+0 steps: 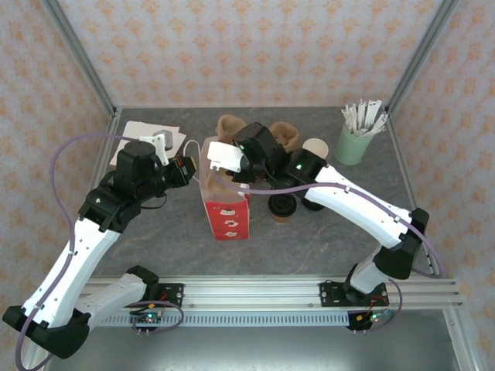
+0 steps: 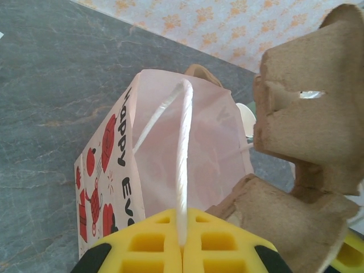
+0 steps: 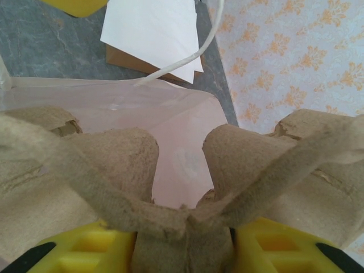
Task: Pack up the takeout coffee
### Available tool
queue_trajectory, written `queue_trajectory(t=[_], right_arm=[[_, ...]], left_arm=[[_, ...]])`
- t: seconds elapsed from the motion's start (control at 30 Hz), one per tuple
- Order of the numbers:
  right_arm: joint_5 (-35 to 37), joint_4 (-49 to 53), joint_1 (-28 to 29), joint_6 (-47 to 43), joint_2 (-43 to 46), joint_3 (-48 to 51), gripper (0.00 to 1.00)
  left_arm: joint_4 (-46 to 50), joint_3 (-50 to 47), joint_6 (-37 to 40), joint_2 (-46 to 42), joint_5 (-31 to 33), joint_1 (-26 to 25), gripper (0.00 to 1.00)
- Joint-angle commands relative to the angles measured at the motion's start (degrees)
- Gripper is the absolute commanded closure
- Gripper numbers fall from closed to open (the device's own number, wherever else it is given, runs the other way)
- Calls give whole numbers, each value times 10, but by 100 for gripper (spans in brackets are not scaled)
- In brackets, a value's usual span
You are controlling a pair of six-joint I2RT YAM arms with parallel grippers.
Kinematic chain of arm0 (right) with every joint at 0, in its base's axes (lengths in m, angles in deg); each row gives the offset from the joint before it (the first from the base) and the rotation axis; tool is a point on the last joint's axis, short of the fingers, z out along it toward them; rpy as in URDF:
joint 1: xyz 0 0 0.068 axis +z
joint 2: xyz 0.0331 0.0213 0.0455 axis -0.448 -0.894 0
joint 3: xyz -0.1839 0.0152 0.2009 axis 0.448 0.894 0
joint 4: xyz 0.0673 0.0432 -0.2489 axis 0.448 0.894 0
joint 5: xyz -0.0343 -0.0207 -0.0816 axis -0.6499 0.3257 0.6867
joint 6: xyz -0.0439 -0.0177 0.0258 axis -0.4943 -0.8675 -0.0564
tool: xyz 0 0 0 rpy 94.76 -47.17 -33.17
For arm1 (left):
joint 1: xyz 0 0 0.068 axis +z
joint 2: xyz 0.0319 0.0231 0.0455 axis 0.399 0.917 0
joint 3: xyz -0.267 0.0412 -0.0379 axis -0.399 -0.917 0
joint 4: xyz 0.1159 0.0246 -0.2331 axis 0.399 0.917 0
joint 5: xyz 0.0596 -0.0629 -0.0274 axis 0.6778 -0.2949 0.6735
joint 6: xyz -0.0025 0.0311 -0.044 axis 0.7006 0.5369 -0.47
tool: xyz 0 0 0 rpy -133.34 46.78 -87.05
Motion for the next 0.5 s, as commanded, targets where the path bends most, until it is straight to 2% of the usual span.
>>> queue_trajectory(t=[0.0, 0.17, 0.47], right_arm=[[33, 16, 10, -20, -16, -24, 61], [38, 33, 16, -33, -28, -39, 61], [14, 156, 18, -41, -31, -89, 61]], left_arm=[[-32, 1, -8, -7, -17, 4, 99], [-41, -3, -14, -8, -24, 4, 100], [-40, -8, -23, -18, -7, 4, 100]])
